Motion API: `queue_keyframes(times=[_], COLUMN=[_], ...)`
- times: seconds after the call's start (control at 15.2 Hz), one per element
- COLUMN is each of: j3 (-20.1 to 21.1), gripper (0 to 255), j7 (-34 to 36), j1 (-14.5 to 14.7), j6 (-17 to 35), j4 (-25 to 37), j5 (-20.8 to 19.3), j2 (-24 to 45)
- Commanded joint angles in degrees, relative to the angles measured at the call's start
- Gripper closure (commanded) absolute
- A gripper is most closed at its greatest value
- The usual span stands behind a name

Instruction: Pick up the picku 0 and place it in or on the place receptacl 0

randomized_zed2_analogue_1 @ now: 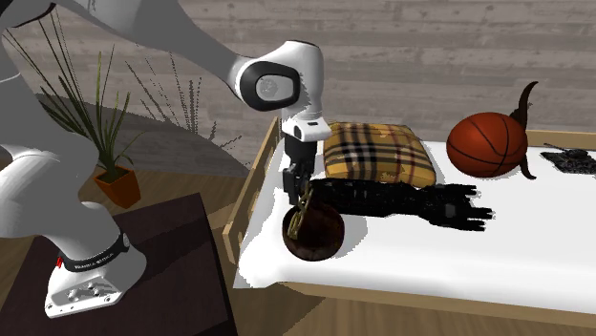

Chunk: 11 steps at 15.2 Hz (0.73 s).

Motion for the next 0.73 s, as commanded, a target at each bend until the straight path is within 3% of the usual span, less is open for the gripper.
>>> queue_keyframes(times=[0.0, 0.46, 0.66], j3=[0.00, -0.16, -0.16], gripper=[255, 255, 255], j7=[0.45, 2.16, 2.16], j1=[0.00, -0.11, -0.11], j6=[1.37, 6.89, 6.89], j4=[-0.63, -2.76, -2.76], j5=[-0.28, -1.65, -1.65], j2=[0.77, 4.35, 4.35])
